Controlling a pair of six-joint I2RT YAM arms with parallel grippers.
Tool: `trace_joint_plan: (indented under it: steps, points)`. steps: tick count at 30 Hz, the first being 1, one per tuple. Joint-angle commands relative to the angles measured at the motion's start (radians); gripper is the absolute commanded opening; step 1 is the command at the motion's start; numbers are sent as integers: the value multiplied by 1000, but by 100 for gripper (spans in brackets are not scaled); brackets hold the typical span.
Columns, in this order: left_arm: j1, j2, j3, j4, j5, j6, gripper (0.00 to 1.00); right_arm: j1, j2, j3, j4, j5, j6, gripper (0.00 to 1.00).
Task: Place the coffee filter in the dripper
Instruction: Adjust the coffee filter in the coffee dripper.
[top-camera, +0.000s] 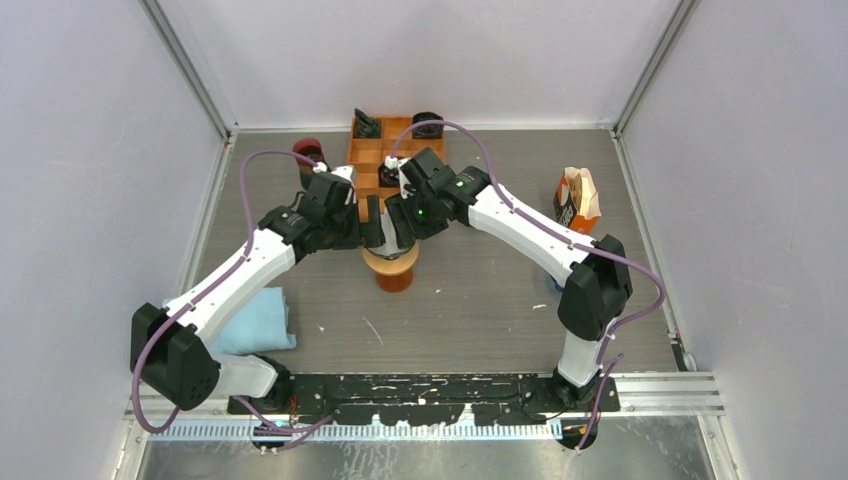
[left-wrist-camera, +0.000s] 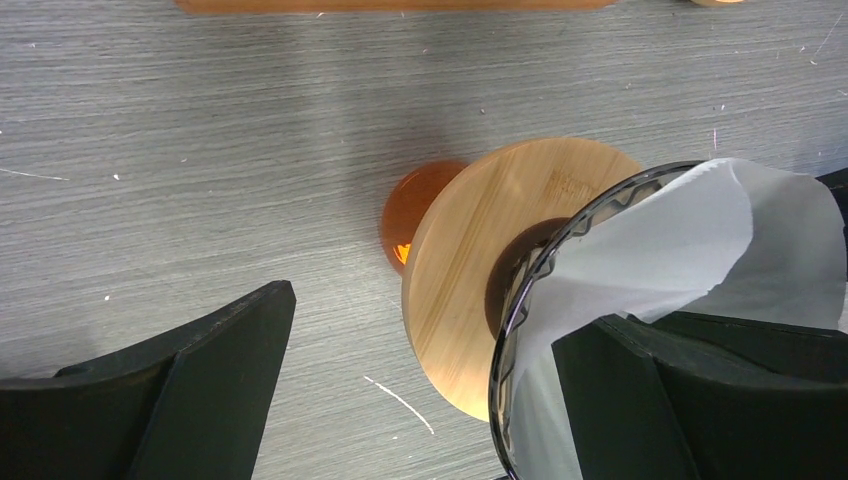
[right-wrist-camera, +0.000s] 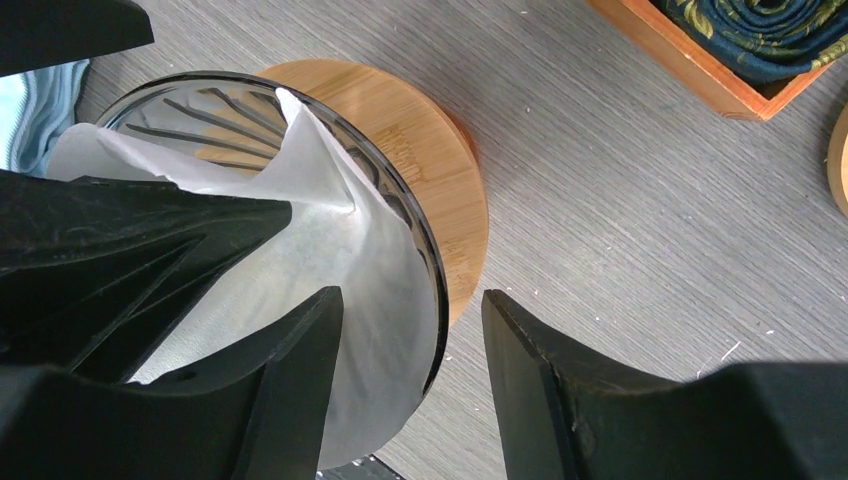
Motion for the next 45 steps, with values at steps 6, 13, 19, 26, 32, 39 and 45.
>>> trace_joint_plan:
  steps: [6, 13, 19, 26, 32, 39, 45]
  points:
    - [4, -27, 6, 13, -10, 2, 99, 1, -26, -5, 41, 12, -3, 59]
    - [5, -37, 9, 8, -11, 2, 99, 1, -51, 8, 43, 6, -2, 60]
    - [4, -39, 11, 12, -7, 1, 99, 1, -84, 15, 59, -4, 9, 63]
    - [5, -43, 12, 15, 2, -2, 99, 1, -101, 15, 78, -10, 21, 66]
    - [4, -46, 20, 15, 10, -4, 99, 1, -116, 13, 83, -5, 25, 67]
    - [4, -81, 30, 16, 28, -6, 99, 2, -135, 8, 93, -3, 27, 68]
    - [5, -101, 38, 16, 39, -8, 99, 1, -146, 6, 105, 4, 30, 70]
